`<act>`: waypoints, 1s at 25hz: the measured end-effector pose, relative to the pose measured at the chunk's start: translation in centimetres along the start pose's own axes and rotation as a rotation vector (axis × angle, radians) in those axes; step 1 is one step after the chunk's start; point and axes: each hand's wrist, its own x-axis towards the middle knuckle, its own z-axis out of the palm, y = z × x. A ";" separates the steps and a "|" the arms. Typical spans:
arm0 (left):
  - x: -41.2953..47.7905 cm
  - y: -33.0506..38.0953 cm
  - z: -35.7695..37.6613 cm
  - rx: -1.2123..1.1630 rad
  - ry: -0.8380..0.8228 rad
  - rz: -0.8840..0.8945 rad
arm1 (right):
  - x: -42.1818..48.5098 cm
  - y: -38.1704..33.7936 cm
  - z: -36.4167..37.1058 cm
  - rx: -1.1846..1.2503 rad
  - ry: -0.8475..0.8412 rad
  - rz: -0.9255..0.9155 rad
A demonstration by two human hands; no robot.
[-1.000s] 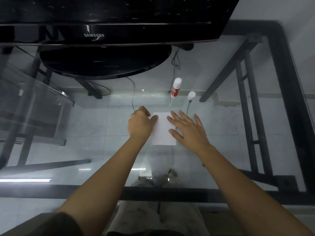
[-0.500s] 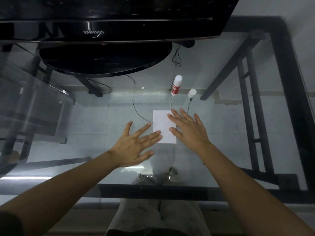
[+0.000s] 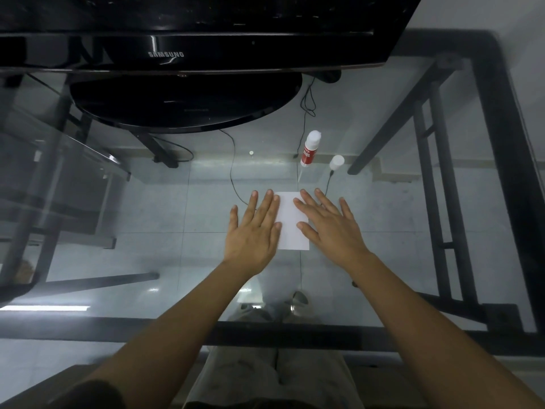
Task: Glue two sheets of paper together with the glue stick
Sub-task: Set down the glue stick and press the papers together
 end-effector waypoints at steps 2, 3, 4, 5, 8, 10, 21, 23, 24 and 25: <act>0.1 -0.1 0.4 0.035 0.013 -0.003 | -0.1 0.0 0.2 -0.018 0.005 -0.009; 0.1 -0.2 0.5 0.036 0.016 -0.010 | -0.2 -0.1 0.2 -0.017 0.019 -0.022; 0.1 -0.1 0.6 0.039 0.021 -0.017 | -0.3 -0.1 0.1 -0.007 0.044 -0.038; 0.1 0.0 0.7 0.042 0.028 -0.021 | -0.6 -0.2 0.1 0.015 0.076 -0.045; 0.0 0.0 0.7 0.023 0.042 -0.018 | -2.4 -0.8 0.3 0.062 0.153 -0.031; -0.1 0.0 0.6 0.017 0.051 -0.016 | -4.1 -2.0 1.2 0.010 0.085 -0.056; -0.1 0.0 0.4 0.029 0.047 -0.007 | -5.2 -3.0 1.2 -0.238 0.044 -0.035; -0.1 -0.1 0.5 0.034 0.045 -0.003 | -4.4 -3.7 1.5 -0.224 0.029 -0.062; -0.1 -0.1 0.6 0.037 0.045 -0.003 | -4.3 -3.4 1.5 -0.223 0.036 -0.060; -0.1 -0.1 0.6 0.036 0.045 -0.002 | -4.5 -2.8 1.3 -0.222 0.047 -0.052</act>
